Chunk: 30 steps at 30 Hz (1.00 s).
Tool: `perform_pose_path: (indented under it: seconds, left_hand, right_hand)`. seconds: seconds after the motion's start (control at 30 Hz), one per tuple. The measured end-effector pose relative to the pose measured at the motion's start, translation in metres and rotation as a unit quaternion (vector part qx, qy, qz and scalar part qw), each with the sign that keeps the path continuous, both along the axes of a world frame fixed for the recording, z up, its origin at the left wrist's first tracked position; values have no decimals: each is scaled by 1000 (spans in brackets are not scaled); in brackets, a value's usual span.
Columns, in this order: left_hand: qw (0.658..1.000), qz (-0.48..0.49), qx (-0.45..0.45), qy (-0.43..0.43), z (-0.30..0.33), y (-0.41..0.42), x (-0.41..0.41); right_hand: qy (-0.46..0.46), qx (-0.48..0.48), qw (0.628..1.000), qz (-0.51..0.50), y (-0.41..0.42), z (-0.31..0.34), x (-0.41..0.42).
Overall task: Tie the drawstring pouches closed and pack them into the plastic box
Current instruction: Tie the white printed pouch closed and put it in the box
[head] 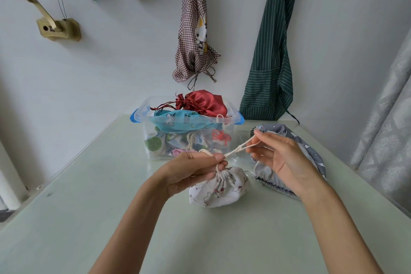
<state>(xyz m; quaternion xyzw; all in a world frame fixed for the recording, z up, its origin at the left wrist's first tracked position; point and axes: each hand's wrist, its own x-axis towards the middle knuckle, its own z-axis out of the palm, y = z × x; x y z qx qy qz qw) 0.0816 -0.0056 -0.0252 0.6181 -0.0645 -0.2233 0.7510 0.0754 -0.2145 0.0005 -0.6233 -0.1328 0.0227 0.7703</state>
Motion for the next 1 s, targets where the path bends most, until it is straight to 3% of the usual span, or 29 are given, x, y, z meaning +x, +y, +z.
perform_pose_path:
  seconds: [0.07,0.13,0.23,0.33,0.43,0.57,0.8,1.0]
  left_hand:
    - [999,36,-29,2,0,2,2]
    - [996,76,-40,0,-1,4,3]
    - [995,93,-16,-25,-4,3,3]
    - [995,87,11,-55,-4,2,2]
    - [994,67,29,-82,-4,2,2]
    - [989,33,52,-134,-3,0,1]
    - [966,71,87,-232,-5,-1,-1]
    - [916,177,123,-338,-6,-2,-2]
  right_hand:
    - [-10,-37,994,99,-6,3,-5]
    - [-9,-162,971,174,-10,5,-13]
    - [9,-296,934,202,-12,11,-21]
    - [5,-333,937,105,-7,14,-19]
    - [-118,-360,924,-48,3,8,-11]
    - [-147,-426,892,23,22,-9,-4]
    - [-122,-355,926,-28,33,-18,-4]
    - [-148,-317,933,-86,42,-20,-7]
